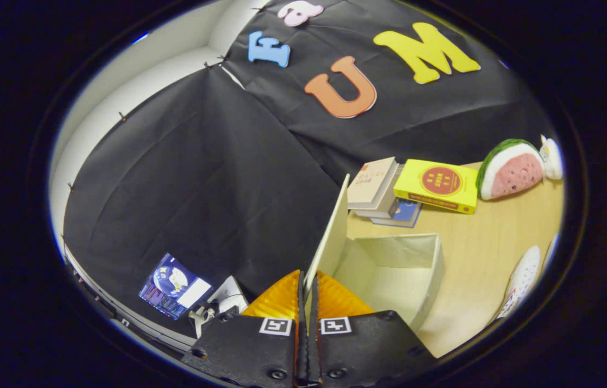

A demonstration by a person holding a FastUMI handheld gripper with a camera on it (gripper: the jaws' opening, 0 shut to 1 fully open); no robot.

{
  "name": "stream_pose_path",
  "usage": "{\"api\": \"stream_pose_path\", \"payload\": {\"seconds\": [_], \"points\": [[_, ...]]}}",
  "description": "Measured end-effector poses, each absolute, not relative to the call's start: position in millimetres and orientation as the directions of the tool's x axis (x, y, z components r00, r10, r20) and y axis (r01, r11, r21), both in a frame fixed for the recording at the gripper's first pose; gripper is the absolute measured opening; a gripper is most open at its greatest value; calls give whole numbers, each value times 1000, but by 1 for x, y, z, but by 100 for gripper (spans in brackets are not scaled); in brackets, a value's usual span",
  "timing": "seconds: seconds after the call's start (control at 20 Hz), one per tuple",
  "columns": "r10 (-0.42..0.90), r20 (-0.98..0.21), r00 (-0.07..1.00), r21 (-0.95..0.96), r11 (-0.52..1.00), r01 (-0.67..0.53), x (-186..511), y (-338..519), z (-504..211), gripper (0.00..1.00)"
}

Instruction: Open the storage box then place both shoes into the box .Put the left shoe in first, then the right shoe, with the right side of both shoes facing outward in a uniform manner.

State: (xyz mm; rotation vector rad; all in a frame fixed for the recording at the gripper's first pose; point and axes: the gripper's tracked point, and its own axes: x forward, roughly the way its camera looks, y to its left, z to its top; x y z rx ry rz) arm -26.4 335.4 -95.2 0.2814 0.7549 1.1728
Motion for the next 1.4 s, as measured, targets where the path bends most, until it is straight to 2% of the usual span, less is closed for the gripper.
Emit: {"api": "stream_pose_path", "payload": {"seconds": [0.1,0.25,0.35,0.5,0.6,0.8,1.0,1.2,1.4], "points": [[902,-393,177,518,376,-769,-45,367,-90,8],[885,-407,225,386,390,-836,-57,403,-85,19],[864,-405,300,279,430,-859,-52,413,-82,41],[848,-389,360,231,468,-853,-55,418,-74,76],[834,-382,398,232,503,-832,-52,414,-73,89],[762,-355,541,182,625,-759,-30,384,-65,96],[673,-321,667,141,730,-669,-18,339,-56,98],[569,-313,760,125,818,-561,-4,279,-55,98],[451,-360,817,96,889,-449,1,203,-72,99]]}}
